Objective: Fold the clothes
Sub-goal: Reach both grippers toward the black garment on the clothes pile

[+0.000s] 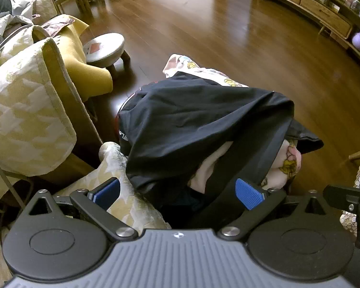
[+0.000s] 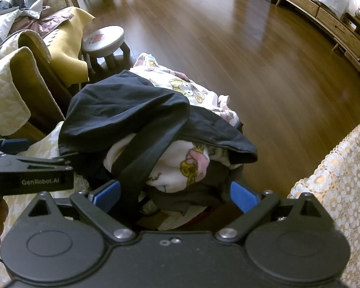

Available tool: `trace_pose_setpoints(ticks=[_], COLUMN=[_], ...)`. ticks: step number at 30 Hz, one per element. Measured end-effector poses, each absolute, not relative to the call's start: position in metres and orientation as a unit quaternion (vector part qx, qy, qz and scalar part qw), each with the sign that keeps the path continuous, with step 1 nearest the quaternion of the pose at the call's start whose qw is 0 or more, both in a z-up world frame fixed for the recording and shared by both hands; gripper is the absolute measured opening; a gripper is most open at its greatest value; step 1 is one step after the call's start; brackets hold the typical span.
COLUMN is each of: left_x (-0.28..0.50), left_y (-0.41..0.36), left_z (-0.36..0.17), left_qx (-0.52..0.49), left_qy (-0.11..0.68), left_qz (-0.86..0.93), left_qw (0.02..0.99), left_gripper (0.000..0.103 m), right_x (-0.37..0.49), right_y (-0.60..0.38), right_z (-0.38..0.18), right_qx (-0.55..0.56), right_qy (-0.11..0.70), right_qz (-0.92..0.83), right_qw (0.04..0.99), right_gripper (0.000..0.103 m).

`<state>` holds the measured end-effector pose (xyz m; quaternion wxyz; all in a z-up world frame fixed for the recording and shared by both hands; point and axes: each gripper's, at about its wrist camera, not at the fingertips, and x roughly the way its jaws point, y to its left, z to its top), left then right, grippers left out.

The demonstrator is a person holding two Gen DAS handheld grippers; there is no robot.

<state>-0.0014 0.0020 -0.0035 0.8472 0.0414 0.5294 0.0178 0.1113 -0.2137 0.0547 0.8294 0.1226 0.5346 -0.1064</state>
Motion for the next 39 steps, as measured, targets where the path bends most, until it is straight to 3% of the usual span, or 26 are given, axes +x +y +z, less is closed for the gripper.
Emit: trace_pose_setpoints(ticks=[39], left_x=[0.004], left_y=[0.003], left_z=[-0.019], left_qx=[0.036], left_qy=[0.542], left_qz=[0.011], left_qw=[0.840], left_gripper=[0.103], right_x=[0.117], right_y=[-0.222], right_z=[0.041], right_qx=[0.136], right_qy=[0.540], right_qz=[-0.110], right_qw=[0.823], right_gripper=[0.103])
